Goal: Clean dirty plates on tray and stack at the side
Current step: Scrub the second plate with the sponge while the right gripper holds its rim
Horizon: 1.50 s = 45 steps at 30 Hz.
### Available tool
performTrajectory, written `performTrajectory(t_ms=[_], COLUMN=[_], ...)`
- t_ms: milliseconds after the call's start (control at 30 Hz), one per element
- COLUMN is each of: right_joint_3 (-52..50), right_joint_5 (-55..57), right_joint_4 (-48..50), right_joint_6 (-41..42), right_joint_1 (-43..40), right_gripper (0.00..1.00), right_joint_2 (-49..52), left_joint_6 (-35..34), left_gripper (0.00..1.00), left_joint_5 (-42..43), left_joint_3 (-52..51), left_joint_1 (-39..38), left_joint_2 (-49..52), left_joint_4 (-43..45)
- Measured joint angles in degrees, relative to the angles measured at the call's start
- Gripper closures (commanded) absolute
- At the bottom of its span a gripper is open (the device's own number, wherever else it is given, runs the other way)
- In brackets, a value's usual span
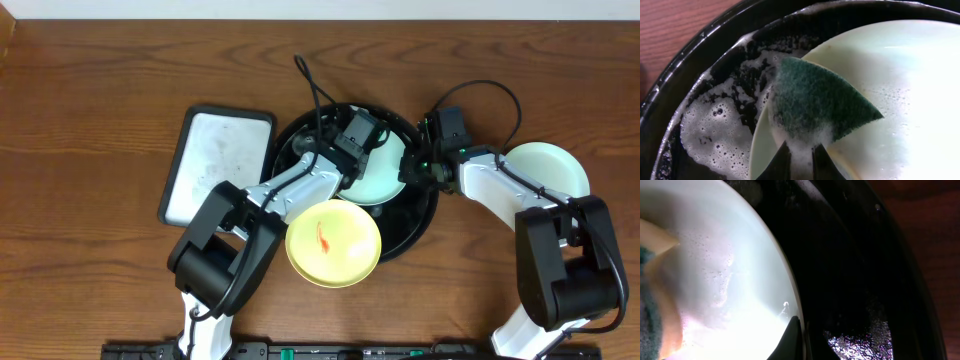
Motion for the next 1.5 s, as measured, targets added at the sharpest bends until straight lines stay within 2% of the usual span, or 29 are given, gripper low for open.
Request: performTrajectory(t_ms=[133, 533, 667, 833, 1000, 1200, 1367, 1500], right_joint_3=[0.0, 0.0, 0.0, 0.0, 0.0, 0.0, 0.1, 0.1], right_joint_5=[0.0, 0.0, 0.1, 0.1, 0.1, 0.0, -0.7, -1.2], right_joint_4=[-0.2, -0.5, -0.8, -0.8, -0.8, -0.5, -0.5, -0.7], right_joint_6=[0.2, 0.4, 0.4, 0.4, 0.4, 0.4, 0.4, 0.5], right_joint_1=[0.0, 0.0, 0.0, 0.0, 0.0, 0.0, 0.1, 0.1], right_gripper=[0.99, 0.99, 0.99, 0.99, 0.99, 0.99, 0.99, 0.99], right_joint_2=[0.0, 0.0, 0.0, 0.0, 0.0, 0.0, 0.1, 0.1], left_joint_6=[-2.4, -24.1, -27.3, -28.3, -23.2, -9.9, 0.4, 5.5], left_gripper=[0.93, 0.92, 0.92, 0.92, 0.92, 0.92, 0.92, 0.92], left_joint_5=[2.4, 20.8, 23.9, 24.7, 21.6, 11.5, 3.3, -1.9], left_joint_3=[0.0, 0.0, 0.0, 0.2, 1.0, 0.8, 0.2, 0.1], left_joint_1=[-0.4, -4.2, -4.0, -2.5, -0.8, 3.8, 2.1, 1.4], left_joint_2=[0.0, 0.0, 0.0, 0.0, -0.1, -0.1, 0.1, 0.2], left_joint_4=[-0.2, 2.4, 2.4, 0.5, -2.3, -1.3, 2.0, 4.3])
